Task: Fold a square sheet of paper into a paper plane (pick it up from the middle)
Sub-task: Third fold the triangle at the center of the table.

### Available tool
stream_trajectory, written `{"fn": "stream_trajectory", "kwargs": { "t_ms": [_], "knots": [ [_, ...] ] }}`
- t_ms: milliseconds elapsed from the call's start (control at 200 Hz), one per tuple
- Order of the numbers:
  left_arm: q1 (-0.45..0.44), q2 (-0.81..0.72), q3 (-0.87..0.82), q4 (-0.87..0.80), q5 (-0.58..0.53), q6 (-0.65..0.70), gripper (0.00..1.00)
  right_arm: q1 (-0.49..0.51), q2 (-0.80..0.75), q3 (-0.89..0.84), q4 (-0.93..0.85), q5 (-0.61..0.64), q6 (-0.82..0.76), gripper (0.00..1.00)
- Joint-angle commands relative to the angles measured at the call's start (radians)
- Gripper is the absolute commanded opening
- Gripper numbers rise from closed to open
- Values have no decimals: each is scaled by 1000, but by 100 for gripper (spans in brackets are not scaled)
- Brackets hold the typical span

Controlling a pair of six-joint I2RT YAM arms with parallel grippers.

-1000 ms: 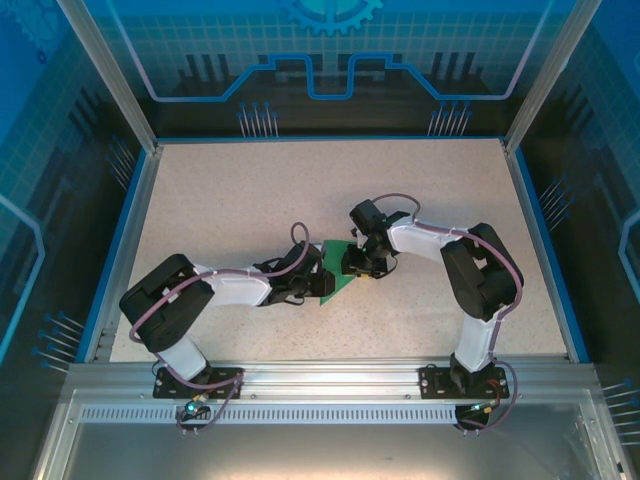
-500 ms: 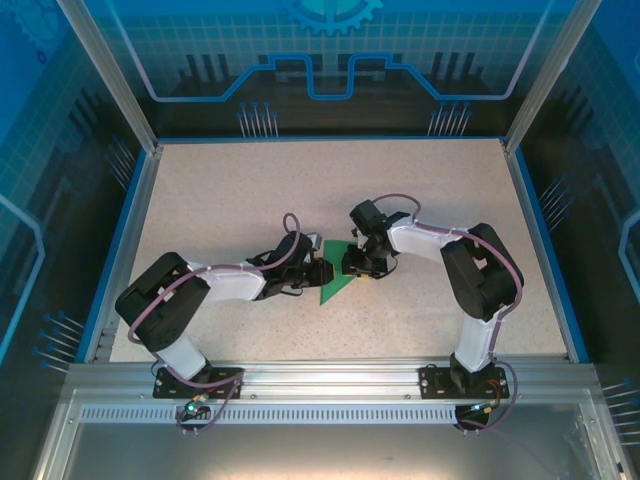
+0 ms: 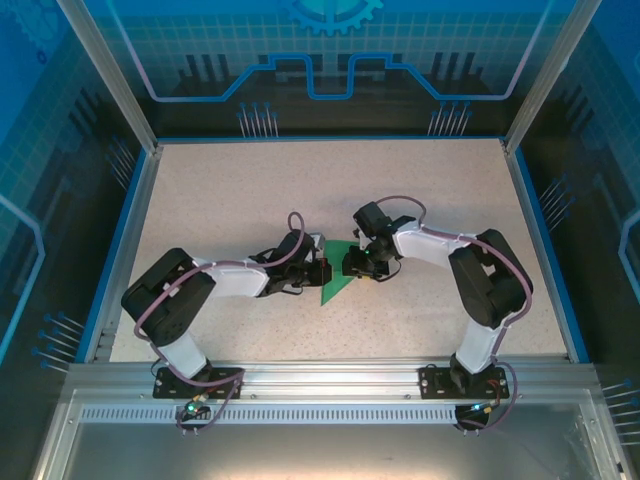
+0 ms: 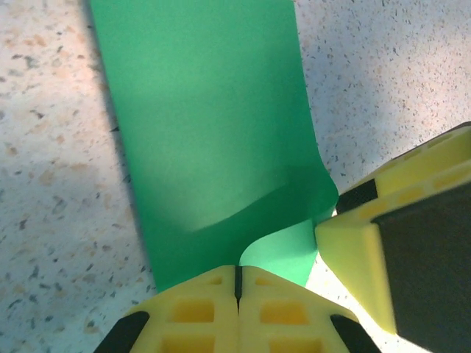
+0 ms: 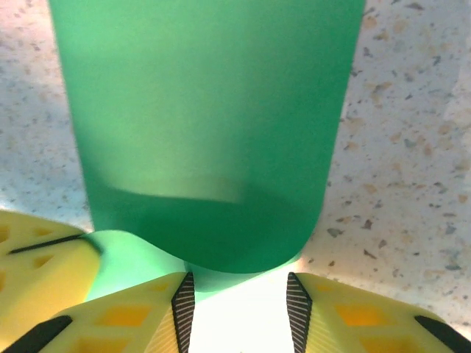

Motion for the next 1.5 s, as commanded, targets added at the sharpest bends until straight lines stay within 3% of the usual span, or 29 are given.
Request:
{"fn": "stream_trajectory", "kwargs": {
  "t_ms": [0,1140,1495],
  "knots": [
    [8,27,37,-25,32,43,3,12,-41,-11,19,-33,0,41],
    [17,83,81,-66,13,72,2,23,51,7,-15,6,1,41],
    [17,93,90,-75,2,67,1,35,80,10,-47,67,-4,40]
  ]
}}
